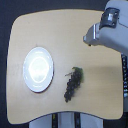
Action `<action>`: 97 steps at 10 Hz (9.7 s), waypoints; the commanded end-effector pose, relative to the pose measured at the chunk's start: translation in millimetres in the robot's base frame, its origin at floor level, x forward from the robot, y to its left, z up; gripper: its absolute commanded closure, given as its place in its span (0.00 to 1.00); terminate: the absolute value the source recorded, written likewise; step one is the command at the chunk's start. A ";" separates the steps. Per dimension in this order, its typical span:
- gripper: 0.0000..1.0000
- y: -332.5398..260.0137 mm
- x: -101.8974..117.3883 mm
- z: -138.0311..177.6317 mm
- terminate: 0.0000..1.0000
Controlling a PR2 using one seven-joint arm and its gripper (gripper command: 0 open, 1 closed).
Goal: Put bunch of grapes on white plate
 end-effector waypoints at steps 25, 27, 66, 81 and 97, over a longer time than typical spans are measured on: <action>0.00 102.9 -87.4 -221.1 0.00; 0.00 107.6 -80.6 -224.0 0.00; 1.00 251.9 -4.7 -38.3 0.00; 1.00 350.9 -17.8 -141.3 0.00; 1.00 336.6 -33.1 -176.9 0.00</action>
